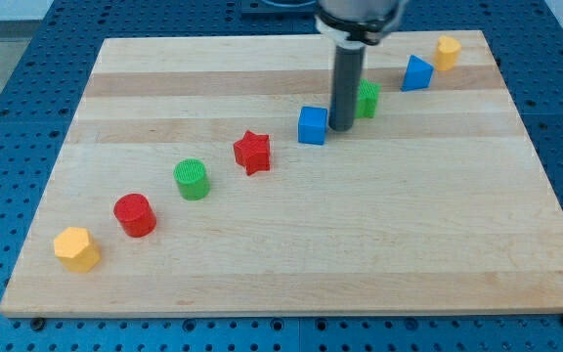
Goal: Move your arm towards the blue cube
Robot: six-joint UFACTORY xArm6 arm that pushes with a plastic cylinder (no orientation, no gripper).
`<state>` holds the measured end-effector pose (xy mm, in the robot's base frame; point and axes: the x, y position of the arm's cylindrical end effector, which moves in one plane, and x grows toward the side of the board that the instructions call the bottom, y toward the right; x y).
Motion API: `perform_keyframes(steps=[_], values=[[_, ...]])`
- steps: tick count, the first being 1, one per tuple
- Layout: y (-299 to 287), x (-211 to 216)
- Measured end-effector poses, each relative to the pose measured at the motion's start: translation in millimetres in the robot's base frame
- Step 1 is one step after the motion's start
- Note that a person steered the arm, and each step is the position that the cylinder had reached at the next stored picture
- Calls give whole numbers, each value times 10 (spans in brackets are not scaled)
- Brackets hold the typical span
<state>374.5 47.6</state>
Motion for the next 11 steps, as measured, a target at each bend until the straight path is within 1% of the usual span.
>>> perform_keyframes(steps=[1, 3, 4, 5, 6, 7, 9, 10, 11], values=[[-324, -204], [-1162, -262], [-1375, -244], [-1380, -200], [-1370, -446], [-1090, -573], [-322, -198], [-6, -144], [-20, 14]])
